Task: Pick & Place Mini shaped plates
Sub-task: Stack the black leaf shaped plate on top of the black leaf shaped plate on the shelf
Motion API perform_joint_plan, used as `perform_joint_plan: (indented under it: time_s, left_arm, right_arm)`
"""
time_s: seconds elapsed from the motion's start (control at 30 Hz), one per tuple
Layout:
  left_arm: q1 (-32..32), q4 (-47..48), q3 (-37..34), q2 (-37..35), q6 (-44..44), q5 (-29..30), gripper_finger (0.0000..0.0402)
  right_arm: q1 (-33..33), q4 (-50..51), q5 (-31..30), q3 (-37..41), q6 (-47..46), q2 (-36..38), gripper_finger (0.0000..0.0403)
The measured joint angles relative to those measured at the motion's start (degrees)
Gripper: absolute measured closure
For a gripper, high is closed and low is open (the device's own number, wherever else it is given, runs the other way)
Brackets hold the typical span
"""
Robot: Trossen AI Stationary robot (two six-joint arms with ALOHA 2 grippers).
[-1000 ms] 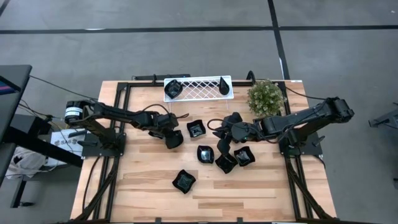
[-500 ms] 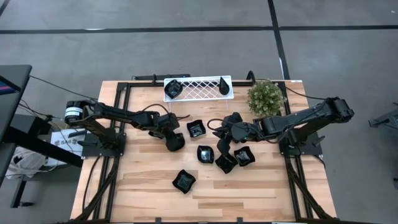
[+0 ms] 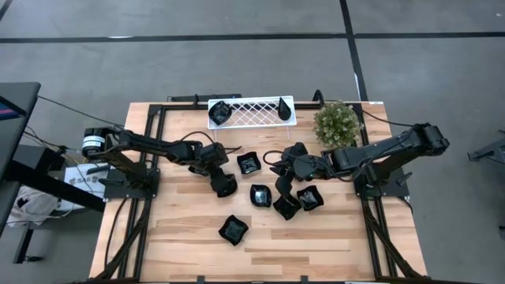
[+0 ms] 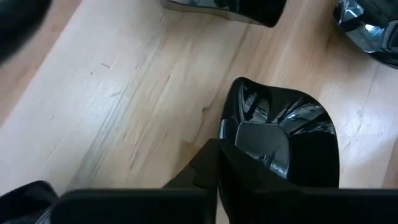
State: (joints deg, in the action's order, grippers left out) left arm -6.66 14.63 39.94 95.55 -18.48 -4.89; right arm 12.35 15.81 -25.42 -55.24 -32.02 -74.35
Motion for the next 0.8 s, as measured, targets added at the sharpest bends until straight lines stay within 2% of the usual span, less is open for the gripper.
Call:
perform_joint_plan:
  time_s: [0.53, 0.63, 0.8]
  left_arm:
    - [-0.07, -0.94, 0.0, 0.0, -1.29, -1.54, 0.0393]
    - [-0.2, -1.02, 0.0, 0.0, -0.81, -2.71, 0.038]
    - [-0.2, -1.16, 0.0, 0.0, -1.04, -2.73, 0.0338]
  right_arm:
    - [-0.01, 0.48, 0.13, 0.0, 0.01, 0.0, 0.0329]
    - [-0.01, 0.48, 1.31, 0.0, 0.03, 0.0, 0.0329]
    - [0.01, 0.48, 3.11, 0.0, 0.03, 0.0, 0.0329]
